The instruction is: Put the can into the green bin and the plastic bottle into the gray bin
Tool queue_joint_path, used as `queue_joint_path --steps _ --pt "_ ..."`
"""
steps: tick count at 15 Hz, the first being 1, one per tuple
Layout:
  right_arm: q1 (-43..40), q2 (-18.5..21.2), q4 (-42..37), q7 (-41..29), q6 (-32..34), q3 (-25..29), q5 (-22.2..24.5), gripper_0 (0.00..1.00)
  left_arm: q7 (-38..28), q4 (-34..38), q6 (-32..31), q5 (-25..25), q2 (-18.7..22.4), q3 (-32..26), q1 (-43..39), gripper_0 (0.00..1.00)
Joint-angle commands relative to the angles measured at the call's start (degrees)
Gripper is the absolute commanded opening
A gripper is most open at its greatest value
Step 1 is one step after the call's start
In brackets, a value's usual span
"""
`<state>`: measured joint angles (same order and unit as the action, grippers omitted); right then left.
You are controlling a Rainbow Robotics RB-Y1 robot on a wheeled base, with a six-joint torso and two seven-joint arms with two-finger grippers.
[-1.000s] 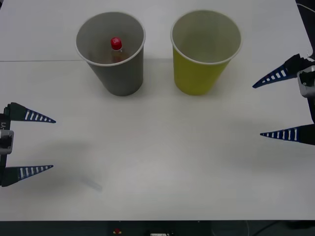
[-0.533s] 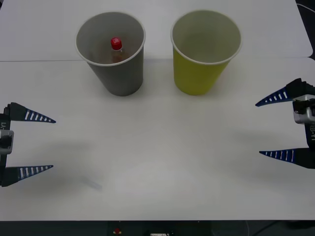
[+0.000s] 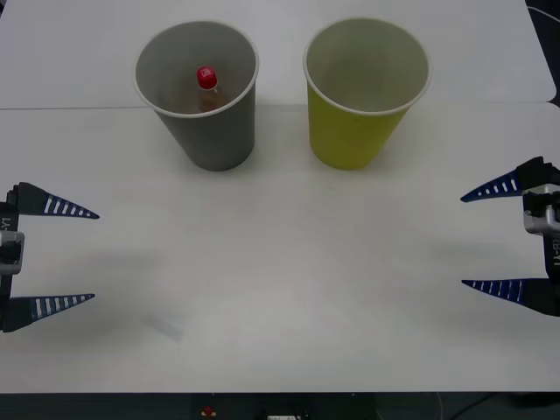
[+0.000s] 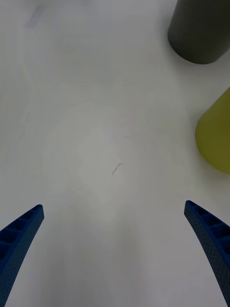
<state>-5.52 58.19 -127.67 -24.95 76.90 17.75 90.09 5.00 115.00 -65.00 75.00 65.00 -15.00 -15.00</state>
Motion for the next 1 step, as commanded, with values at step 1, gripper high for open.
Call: queue_joint_path --steps 1 --pt "0.0 0.0 0.1 0.0 0.0 0.0 0.0 1.00 0.0 0.0 0.0 0.0 0.0 0.0 0.0 1.00"
